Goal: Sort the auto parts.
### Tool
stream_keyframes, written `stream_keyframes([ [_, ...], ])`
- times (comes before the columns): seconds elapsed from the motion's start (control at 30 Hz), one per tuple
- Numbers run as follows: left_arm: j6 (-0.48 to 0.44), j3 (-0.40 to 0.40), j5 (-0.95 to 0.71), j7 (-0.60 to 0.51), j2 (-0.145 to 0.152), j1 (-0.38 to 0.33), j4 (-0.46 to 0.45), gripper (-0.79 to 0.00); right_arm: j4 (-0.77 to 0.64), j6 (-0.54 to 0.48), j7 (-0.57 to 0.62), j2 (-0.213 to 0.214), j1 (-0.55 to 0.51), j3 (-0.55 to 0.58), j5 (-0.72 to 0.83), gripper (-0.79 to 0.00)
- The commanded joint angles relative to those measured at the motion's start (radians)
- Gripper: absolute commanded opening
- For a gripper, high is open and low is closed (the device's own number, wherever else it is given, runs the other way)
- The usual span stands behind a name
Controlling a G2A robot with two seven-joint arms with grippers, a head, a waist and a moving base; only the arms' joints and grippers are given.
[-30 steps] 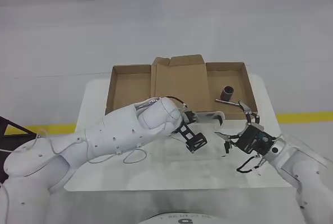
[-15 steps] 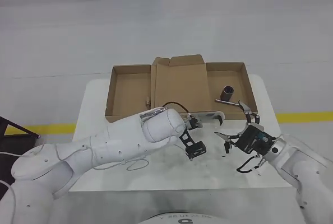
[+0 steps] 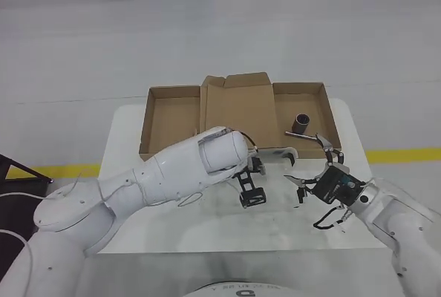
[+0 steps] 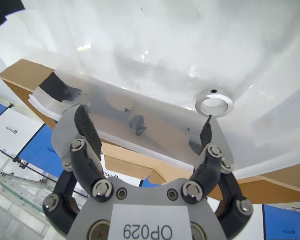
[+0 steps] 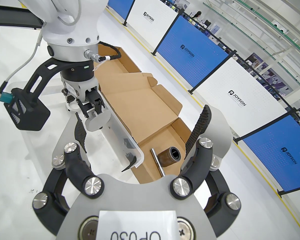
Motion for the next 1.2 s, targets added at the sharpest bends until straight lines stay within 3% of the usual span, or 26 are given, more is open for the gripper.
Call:
stream_keyframes([
  [0.0,0.000,0.000,0.020,0.050,-0.020,-0.006,0.029,0.000,0.000,0.000,0.000,0.000,0.000,0.000,0.000,0.000],
  [0.27,0.000,0.000,0.303,0.191,-0.083,0.026,0.088,-0.018,0.000,0.000,0.000,0.000,0.000,0.000,0.000,0.000],
  [0.57,0.000,0.000,0.303,0.163,-0.121,0.032,0.180,-0.268,0.000,0.000,0.000,0.000,0.000,0.000,0.000,0.000],
  [0.63,0.000,0.000,0.303,0.154,-0.127,0.034,0.197,-0.252,0.000,0.000,0.000,0.000,0.000,0.000,0.000,0.000],
  [0.87,0.000,0.000,0.303,0.121,-0.142,0.051,0.228,-0.043,0.000,0.000,0.000,0.000,0.000,0.000,0.000,0.000],
  [1.17,0.000,0.000,0.303,0.082,-0.152,0.055,0.235,-0.046,0.000,0.000,0.000,0.000,0.000,0.000,0.000,0.000],
])
